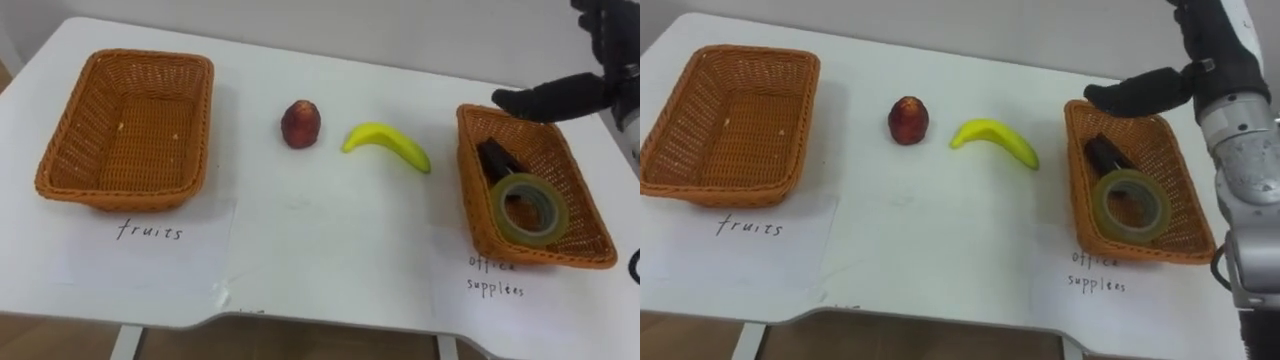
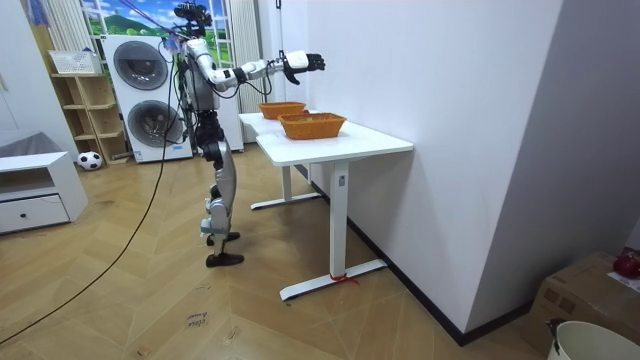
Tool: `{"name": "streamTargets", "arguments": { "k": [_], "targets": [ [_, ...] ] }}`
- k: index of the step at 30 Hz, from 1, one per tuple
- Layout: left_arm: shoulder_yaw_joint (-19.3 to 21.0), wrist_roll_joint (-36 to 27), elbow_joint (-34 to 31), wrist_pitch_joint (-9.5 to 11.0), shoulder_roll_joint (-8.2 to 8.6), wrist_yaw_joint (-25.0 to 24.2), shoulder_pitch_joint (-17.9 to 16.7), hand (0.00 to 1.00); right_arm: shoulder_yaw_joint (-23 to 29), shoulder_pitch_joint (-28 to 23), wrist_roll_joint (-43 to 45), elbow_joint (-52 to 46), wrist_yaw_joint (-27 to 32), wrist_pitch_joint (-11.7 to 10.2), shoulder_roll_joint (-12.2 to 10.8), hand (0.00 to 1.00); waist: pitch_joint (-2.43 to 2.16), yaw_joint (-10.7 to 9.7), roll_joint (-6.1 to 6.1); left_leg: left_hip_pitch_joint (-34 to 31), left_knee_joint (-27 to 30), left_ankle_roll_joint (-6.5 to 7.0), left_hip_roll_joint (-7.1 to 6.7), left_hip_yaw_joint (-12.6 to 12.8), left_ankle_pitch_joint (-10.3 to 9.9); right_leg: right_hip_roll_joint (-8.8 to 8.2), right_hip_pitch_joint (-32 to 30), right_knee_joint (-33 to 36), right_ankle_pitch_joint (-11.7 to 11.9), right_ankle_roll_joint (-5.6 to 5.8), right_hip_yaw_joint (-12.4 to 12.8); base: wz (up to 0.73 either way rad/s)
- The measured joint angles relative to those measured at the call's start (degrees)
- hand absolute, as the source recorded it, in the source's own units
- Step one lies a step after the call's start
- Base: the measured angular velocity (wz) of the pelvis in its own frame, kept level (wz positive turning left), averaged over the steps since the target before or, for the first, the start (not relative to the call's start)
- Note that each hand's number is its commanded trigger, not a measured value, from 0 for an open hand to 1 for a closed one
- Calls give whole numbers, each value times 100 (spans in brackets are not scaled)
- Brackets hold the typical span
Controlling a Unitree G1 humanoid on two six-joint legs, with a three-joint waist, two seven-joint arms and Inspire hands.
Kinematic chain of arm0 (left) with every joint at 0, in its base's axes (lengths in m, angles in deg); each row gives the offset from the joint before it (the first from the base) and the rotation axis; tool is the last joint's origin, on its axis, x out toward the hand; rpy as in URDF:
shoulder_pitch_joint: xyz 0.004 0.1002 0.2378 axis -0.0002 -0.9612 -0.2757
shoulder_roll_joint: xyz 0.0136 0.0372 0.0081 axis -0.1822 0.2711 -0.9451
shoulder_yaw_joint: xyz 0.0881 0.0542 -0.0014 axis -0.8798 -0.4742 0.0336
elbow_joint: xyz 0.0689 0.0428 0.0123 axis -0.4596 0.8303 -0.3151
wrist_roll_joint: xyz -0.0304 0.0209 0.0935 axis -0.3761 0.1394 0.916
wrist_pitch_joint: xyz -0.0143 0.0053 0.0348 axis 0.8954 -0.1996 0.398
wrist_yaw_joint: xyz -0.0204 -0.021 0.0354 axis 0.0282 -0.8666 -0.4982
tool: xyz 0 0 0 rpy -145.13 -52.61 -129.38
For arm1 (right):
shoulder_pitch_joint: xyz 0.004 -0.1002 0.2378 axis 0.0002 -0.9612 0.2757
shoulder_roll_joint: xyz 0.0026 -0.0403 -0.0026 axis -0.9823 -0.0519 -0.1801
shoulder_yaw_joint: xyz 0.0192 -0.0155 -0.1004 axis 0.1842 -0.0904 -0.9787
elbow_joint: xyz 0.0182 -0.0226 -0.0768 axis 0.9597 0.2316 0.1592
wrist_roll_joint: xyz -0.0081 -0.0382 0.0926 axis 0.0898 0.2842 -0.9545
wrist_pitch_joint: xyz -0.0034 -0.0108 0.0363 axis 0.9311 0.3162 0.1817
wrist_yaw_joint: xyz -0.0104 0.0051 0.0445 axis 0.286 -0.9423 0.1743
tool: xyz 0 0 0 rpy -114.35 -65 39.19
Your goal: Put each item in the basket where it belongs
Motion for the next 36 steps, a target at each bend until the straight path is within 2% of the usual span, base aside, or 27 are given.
{"name": "streamTargets", "arguments": {
  "k": [2, 4, 7, 15, 23, 36],
  "targets": [
    [-6, -2, 12, -22, -14, 40, 41, 0, -85, 1, 2, 135, -3, 49, 1, 0, -22, 112, -36, -84, 22, 0, 2, 7, 0, -2, -96, 4, 1, -2, -24, 0],
    [-17, 4, 48, -62, -19, 60, 121, 0, -174, 178, -41, 351, -10, 49, -21, 0, 4, 141, -53, -245, 104, 0, 7, -8, 2, -2, -223, -2, 31, -10, -39, 0],
    [-19, 13, 93, -63, -69, 47, 137, 0, -372, 504, -156, 639, -9, 43, -20, 0, 14, 154, -43, -370, 159, 0, 5, -26, 2, -4, -326, -5, 40, -11, -40, 0],
    [-68, 30, 153, -69, -147, -62, 141, 0, -766, 867, -417, 1102, -46, -14, -19, 0, 29, 156, -31, -475, 204, 0, -8, -114, 2, -31, -350, -22, 40, -10, -189, 8],
    [-172, 49, 184, -71, -156, -84, 361, 0, -784, 894, -372, 1321, -45, -28, -18, 0, 34, 163, -26, -558, 260, 0, -11, -167, 2, -35, -372, -4, 40, -10, -258, 5],
    [-285, 54, 276, -68, -175, -190, 416, 0, -832, 895, -231, 1497, 38, -31, -19, 0, 39, 211, -39, -600, 249, 0, -13, -171, 3, -39, -417, 1, 40, -10, -298, 0]
  ]
}}
